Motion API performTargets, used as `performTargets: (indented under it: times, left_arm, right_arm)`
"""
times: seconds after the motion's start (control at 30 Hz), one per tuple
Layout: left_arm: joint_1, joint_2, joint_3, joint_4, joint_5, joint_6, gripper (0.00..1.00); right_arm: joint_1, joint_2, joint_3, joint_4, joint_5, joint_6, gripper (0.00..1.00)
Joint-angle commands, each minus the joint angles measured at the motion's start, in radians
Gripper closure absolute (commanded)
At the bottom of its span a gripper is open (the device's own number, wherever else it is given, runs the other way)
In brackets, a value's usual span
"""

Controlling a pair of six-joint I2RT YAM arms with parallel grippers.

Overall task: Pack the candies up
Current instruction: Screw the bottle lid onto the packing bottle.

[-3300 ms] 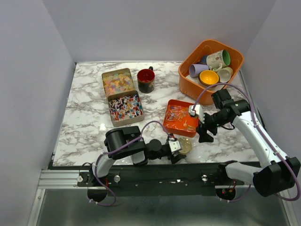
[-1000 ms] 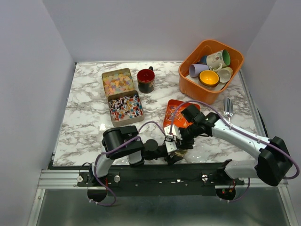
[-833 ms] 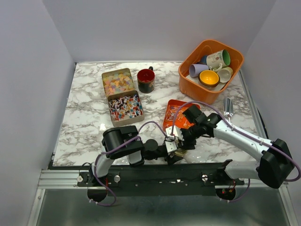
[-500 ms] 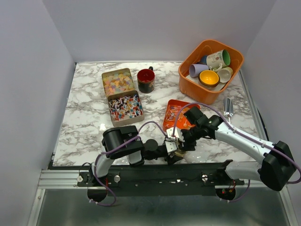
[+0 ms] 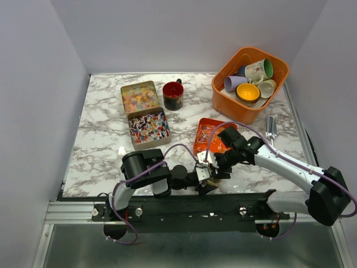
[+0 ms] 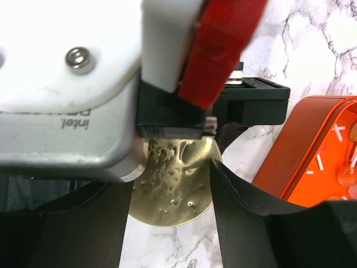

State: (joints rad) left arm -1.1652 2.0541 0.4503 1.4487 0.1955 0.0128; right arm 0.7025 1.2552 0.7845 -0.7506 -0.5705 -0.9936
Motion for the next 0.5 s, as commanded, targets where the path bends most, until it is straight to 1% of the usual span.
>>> performTargets:
  times: [0.0, 0.23, 0.4, 0.47]
  left_arm:
    - [0.013, 0.018, -0.03, 0.239, -0.013, 0.079, 0.38]
    - [0.012, 0.02, -0.032, 0.24, -0.011, 0.084, 0.38]
    - [0.013, 0.014, -0.035, 0.239, -0.01, 0.098, 0.38]
    - [0.012, 0.015, -0.038, 0.239, -0.005, 0.102, 0.38]
  right_arm:
    - [-0.023, 0.047, -0.119, -0.176, 0.156, -0.028, 0.36]
    - [-0.078, 0.093, -0.071, -0.239, 0.187, -0.056, 0.37]
    - [-0.084, 0.099, -0.048, -0.286, 0.239, -0.093, 0.38]
    - [-0.084, 0.095, -0.036, -0.297, 0.236, -0.097, 0.38]
